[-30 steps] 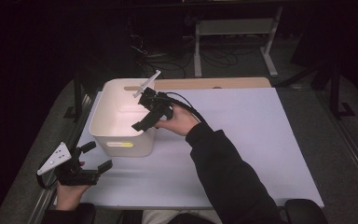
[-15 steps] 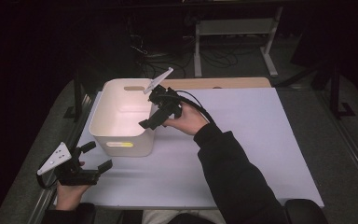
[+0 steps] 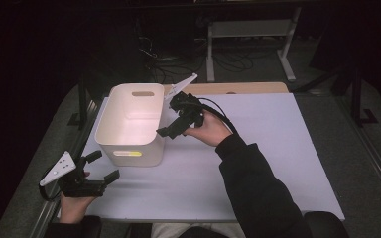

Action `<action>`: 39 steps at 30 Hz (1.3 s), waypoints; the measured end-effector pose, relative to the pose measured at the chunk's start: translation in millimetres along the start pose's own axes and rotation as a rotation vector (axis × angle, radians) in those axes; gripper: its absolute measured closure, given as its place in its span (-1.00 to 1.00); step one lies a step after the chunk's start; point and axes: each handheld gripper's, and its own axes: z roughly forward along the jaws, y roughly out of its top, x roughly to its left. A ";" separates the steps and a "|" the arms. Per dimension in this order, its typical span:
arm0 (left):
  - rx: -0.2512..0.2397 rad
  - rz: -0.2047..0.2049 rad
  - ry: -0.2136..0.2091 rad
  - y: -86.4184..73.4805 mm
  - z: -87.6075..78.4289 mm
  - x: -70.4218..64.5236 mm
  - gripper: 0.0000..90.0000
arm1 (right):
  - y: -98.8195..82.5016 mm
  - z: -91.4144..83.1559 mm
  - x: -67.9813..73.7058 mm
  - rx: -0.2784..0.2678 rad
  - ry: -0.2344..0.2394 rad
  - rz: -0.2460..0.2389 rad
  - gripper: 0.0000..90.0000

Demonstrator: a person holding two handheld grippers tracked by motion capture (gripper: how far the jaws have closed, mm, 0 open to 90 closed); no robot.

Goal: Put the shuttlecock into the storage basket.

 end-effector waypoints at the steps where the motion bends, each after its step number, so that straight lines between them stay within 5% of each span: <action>1: 0.000 0.000 0.000 0.0 0.0 0.0 -1.00 | 0.0 0.0 0.0 0.000 0.000 0.000 -1.00; 39: 0.004 -0.001 -0.001 -0.2 0.1 0.1 -1.00 | -47.6 -24.2 -17.8 -0.020 -0.037 0.078 -1.00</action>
